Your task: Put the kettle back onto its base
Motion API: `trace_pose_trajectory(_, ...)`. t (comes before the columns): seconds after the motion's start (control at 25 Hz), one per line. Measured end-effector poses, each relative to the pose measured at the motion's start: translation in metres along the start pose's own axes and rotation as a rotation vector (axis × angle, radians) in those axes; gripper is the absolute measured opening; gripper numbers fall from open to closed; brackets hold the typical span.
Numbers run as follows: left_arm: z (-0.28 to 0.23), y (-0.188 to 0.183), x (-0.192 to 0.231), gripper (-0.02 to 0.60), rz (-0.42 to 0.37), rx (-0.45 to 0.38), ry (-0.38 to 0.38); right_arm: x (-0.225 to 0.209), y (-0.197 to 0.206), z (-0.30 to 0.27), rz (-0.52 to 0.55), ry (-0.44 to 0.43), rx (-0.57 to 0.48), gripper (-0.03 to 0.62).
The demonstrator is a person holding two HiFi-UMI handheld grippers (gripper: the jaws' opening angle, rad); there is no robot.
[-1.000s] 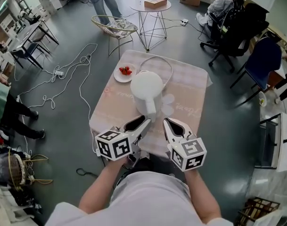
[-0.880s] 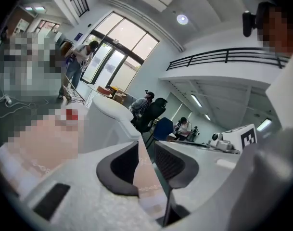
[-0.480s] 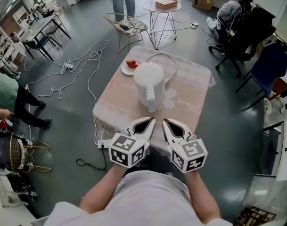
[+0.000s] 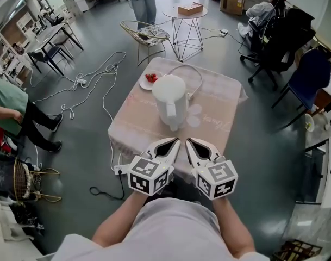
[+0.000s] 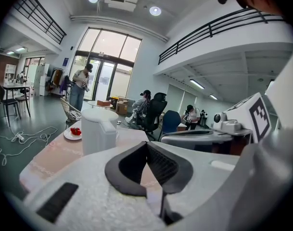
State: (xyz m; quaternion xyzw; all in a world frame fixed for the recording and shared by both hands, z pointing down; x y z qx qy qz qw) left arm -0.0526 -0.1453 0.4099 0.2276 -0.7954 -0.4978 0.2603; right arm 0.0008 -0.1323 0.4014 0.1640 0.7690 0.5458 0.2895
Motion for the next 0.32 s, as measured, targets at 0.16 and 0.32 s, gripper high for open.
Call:
trace_pose_trajectory(0.16, -0.0008, 0.0021, 0.0031, 0.008, -0.005, 0.006, -0.003, -0.0006, 0.0017, -0.0021, -0.003, -0.001, -0.001, 0.003)
trace_pose_trajectory(0.32, -0.0032, 0.0046, 0.0044, 0.008, -0.006, 0.013, -0.001, -0.0017, 0.0036, -0.0051, -0.006, -0.004, 0.001, 0.003)
Point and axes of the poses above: the fingertips, and each gripper's own axes: z backward along the fingers, x to its left, y out of its underside, the point moved 2 cm from there along z, backward along the fingers, and after that the axes turned 8 degrees about -y, right-handed, at the moved point
